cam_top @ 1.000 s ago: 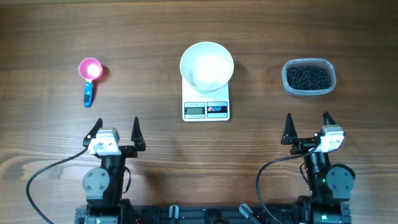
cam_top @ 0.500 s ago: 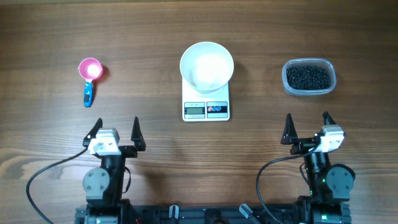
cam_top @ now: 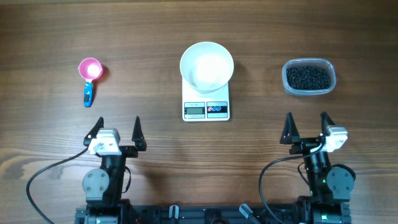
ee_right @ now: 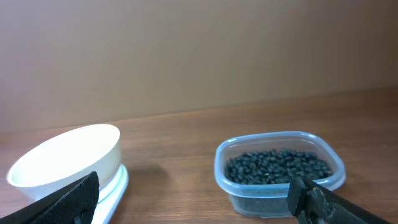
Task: Scoop item into bowl and weigh 150g on scale
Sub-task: 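Reach the left gripper to the pink scoop and grasp its handle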
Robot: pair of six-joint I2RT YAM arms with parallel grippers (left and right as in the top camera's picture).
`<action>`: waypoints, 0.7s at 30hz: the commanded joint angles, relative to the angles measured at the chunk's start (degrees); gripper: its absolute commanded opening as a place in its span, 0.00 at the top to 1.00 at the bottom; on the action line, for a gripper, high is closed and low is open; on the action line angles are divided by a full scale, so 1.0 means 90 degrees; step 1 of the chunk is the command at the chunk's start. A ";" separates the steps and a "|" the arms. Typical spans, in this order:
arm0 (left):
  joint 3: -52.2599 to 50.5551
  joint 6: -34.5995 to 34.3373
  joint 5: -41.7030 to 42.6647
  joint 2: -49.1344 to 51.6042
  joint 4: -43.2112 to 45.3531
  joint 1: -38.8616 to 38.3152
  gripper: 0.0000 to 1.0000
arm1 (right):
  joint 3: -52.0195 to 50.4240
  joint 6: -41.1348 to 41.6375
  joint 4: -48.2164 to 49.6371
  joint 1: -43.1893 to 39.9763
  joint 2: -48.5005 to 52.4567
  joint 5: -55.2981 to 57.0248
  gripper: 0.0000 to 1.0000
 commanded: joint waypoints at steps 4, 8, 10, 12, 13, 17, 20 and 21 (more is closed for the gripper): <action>0.0559 -0.0087 0.0294 0.0656 -0.0051 0.0051 0.00 | 0.0313 0.0155 0.0029 0.0024 0.0381 -0.0862 0.00; 0.1052 -0.0087 0.0350 0.1404 -0.0073 0.0051 0.00 | 0.0930 0.0039 -0.0078 0.0024 0.1146 -0.1049 0.00; 0.1430 -0.0085 0.0486 0.1970 -0.0141 0.0051 0.00 | 0.1362 0.0029 -0.0175 0.0024 0.1717 -0.1107 0.00; 0.1853 -0.0083 0.0573 0.2606 -0.0255 0.0051 0.00 | 0.1887 -0.0143 -0.0216 0.0024 0.2433 -0.1389 0.00; 0.2052 -0.0083 0.0614 0.2888 -0.0321 0.0051 0.00 | 0.2081 -0.0141 -0.0243 0.0024 0.2698 -0.1445 0.00; 0.3062 -0.0058 0.0775 0.4150 -0.0763 0.0053 0.00 | 0.3211 -0.0216 -0.0695 0.0024 0.4061 -0.1729 0.00; 0.3910 -0.0058 0.0877 0.5064 -0.1110 0.0053 0.00 | 0.3978 -0.0466 -0.1156 0.0024 0.4932 -0.1921 0.00; 0.4301 -0.0061 0.1037 0.5452 -0.1287 0.0085 0.00 | 0.4243 -0.0486 -0.1345 0.0024 0.5214 -0.1921 0.00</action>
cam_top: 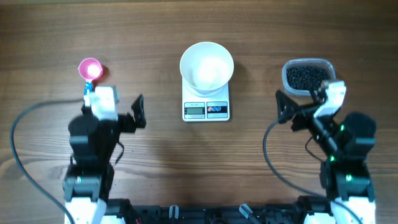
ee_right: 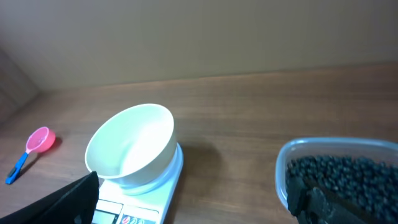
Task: Scoop item into bowl and weigh 150g on scale
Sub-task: 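Reach the left gripper to the pink scoop and grasp its handle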
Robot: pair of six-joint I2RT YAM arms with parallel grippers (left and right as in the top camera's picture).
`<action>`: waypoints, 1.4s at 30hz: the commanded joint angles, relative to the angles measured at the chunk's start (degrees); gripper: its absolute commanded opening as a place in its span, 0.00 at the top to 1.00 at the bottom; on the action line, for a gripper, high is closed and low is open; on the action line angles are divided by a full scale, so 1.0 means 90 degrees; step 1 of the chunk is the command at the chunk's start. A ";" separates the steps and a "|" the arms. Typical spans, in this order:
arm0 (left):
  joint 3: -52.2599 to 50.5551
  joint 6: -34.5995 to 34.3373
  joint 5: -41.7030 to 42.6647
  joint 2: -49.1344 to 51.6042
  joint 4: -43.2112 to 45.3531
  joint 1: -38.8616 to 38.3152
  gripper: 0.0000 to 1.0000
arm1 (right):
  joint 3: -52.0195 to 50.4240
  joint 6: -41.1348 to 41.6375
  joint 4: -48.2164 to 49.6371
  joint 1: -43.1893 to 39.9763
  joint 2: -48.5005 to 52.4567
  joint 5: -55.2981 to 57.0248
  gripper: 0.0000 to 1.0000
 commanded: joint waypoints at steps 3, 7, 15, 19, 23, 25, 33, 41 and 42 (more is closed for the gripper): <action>0.1807 -0.0017 0.0937 0.1634 -0.0767 0.0369 0.00 | 0.1523 -0.0578 -0.0865 0.0027 0.1399 -0.0459 0.00; 0.3208 0.0012 0.2217 0.3337 -0.1212 0.1219 0.00 | 0.2902 -0.0804 -0.1809 0.0027 0.2616 -0.0554 0.00; 0.3351 -0.0015 0.2674 0.4187 -0.1202 0.1583 0.00 | 0.3978 -0.1360 -0.2147 0.0027 0.3837 -0.1751 0.00; 0.3351 -0.0017 0.1049 0.4464 -0.1049 0.1639 0.00 | 0.3954 -0.0998 -0.1953 0.0027 0.3910 -0.1766 0.00; 0.3351 -0.0019 0.0600 0.5054 -0.0799 0.2200 0.01 | 0.3954 -0.0991 -0.1974 0.0027 0.3963 -0.1766 0.00; 0.3351 -0.0022 0.0597 0.5406 -0.0580 0.2577 0.05 | 0.3954 -0.0988 -0.2006 0.0027 0.3978 -0.1766 0.00; 0.3354 -0.0015 0.0600 0.6416 0.0304 0.3177 0.22 | 0.3954 -0.0993 -0.2038 0.0027 0.3985 -0.1763 0.00; 0.3859 -0.0010 0.0724 0.7062 0.0648 0.3143 0.28 | 0.3951 -0.0877 -0.2035 0.0027 0.3985 -0.1753 0.00; 0.4124 0.0017 0.0726 0.7116 0.0396 0.3101 0.28 | 0.3951 -0.0879 -0.2038 0.0027 0.3985 -0.1753 0.00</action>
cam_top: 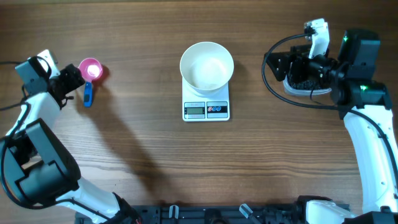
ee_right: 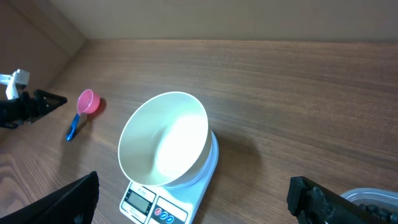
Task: Scoop item into bowl and weigh 150g on scale
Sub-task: 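Reach the left gripper to the pink scoop and grasp its handle, then lift the pink scoop with the left gripper toward the right gripper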
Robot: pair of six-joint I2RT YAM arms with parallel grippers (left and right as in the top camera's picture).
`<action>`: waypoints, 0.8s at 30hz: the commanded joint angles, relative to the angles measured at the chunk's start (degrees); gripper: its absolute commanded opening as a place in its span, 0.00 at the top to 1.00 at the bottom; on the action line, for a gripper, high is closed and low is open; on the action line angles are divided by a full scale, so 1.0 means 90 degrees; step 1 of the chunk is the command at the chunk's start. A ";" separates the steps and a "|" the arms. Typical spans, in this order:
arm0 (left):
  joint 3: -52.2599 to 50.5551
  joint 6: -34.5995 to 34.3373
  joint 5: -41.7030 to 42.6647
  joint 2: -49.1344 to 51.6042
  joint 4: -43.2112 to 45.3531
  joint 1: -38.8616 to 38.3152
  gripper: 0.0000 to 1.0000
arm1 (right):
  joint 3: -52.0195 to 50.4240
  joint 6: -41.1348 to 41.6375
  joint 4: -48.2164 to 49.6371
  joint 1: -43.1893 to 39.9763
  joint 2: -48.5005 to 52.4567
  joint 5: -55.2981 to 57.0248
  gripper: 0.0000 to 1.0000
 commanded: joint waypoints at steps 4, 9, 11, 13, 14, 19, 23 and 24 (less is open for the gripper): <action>0.1666 0.0724 -0.0022 0.0396 -0.1321 -0.0325 0.29 | 0.0146 0.0129 -0.0005 0.0027 0.0034 -0.0148 0.00; 0.1936 0.1061 -0.0090 0.0920 -0.1562 -0.0447 0.31 | 0.0146 0.0168 -0.0005 0.0027 0.0034 -0.0151 0.00; 0.1936 0.1195 -0.0112 0.1103 -0.1566 -0.0527 0.32 | 0.0146 0.0170 -0.0005 0.0027 0.0034 -0.0151 0.00; 0.1936 0.1309 -0.0160 0.1316 -0.1528 -0.0595 0.34 | 0.0146 0.0279 -0.0010 0.0027 0.0034 -0.0143 0.00; 0.1936 0.1326 -0.0168 0.1416 -0.1501 -0.0622 0.35 | 0.0146 0.0287 -0.0015 0.0027 0.0034 -0.0151 0.00; 0.1936 0.1328 -0.0160 0.1775 -0.1375 -0.0641 0.38 | 0.0124 0.0282 -0.0100 0.0027 0.0036 -0.0146 0.00; 0.1936 0.1324 -0.0160 0.1916 -0.1241 -0.0668 0.44 | 0.0124 0.0282 -0.0114 0.0027 0.0036 -0.0148 0.00; 0.1936 0.1324 -0.0160 0.1916 -0.1234 -0.0670 0.46 | 0.0124 0.0284 -0.0121 0.0027 0.0036 -0.0148 0.00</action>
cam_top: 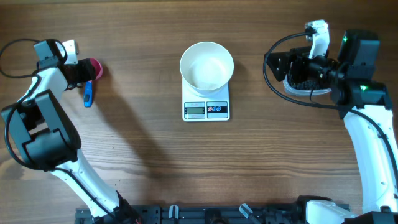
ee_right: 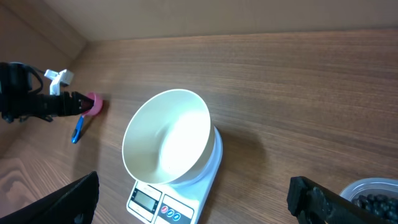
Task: Scoop item into bowl and weigh 150g on scale
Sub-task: 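Lift the pink scoop with the left gripper toward the right gripper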
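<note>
A white bowl (cam_top: 206, 65) (ee_right: 166, 144) stands on the white digital scale (cam_top: 206, 109) (ee_right: 160, 203) at the table's middle. The pink scoop (cam_top: 95, 67) (ee_right: 95, 104) with its blue handle (cam_top: 88, 94) lies far left. My left gripper (cam_top: 83, 71) (ee_right: 69, 104) reaches in from the left, its tip at the pink cup and covering part of it; how its fingers stand is not visible. My right gripper (cam_top: 295, 65) (ee_right: 194, 184) hovers open over the clear tub of black beans (cam_top: 303, 79) (ee_right: 375, 200), hiding most of it.
Bare wooden table surrounds the scale. A wall or board runs along the far edge in the right wrist view. The left arm's cable loops at the far left edge. The right arm stretches down the right side.
My left gripper has shifted right and slightly up, from just left of the scoop to touching its pink cup. The right gripper has stayed open over the bean tub.
Both grippers first stood open near the table's front edge. Then both were farther out, the left near the scoop handle, the right just short of the tub. Later the left was beside the scoop and the right over the beans; now the left is at the cup.
</note>
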Robot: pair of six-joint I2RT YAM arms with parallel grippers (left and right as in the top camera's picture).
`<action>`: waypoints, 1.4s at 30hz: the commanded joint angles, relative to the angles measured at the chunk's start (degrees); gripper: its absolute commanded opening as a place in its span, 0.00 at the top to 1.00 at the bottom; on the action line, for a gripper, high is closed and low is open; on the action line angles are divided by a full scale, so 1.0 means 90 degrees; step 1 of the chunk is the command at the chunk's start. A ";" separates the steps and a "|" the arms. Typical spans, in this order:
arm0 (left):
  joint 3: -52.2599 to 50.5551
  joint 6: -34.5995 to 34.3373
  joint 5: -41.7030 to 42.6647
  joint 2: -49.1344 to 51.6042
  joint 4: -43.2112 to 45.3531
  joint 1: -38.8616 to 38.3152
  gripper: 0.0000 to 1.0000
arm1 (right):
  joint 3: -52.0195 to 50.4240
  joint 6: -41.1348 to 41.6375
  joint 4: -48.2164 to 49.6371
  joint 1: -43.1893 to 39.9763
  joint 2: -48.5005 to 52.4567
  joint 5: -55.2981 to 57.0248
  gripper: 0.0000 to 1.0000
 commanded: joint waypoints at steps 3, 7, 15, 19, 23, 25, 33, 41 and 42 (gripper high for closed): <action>0.0053 0.0119 -0.0027 0.0121 0.0075 -0.0036 0.56 | 0.0124 0.0046 -0.0053 0.0024 0.0036 -0.0146 0.00; 0.0051 0.0073 -0.0027 0.0121 0.0090 -0.0036 0.76 | 0.0124 0.0049 -0.0056 0.0024 0.0036 -0.0146 0.00; 0.0044 -0.0918 -0.0027 0.0019 0.0138 -0.0017 0.96 | 0.0124 0.0107 -0.0046 0.0024 0.0036 -0.0151 0.00; 0.0044 -0.2254 -0.0027 -0.0627 0.0109 -0.0017 0.96 | 0.0124 0.0903 0.0391 0.0027 0.0036 -0.0155 0.01; 0.0044 -0.4153 0.0338 -0.1379 0.0063 -0.0024 0.96 | 0.0124 0.1605 0.0991 0.0075 0.0036 -0.0384 0.03; 0.0044 -0.4801 0.0879 -0.1627 0.0070 -0.0044 0.96 | 0.0124 0.1899 0.1370 0.0216 0.0036 -0.0466 0.04; 0.0044 -0.7953 0.2339 -0.1897 0.0068 -0.0653 0.96 | 0.0124 0.3181 0.2681 0.1314 0.0049 -0.0155 0.11; 0.0044 -1.1064 0.2251 -0.1897 0.0478 -0.2050 0.96 | 0.0124 0.4204 0.3560 0.2596 0.0767 0.0527 0.13; 0.0044 -1.1315 0.2234 -0.1897 0.0559 -0.2208 0.96 | 0.0124 0.4226 0.3725 0.2703 0.0903 0.0522 0.14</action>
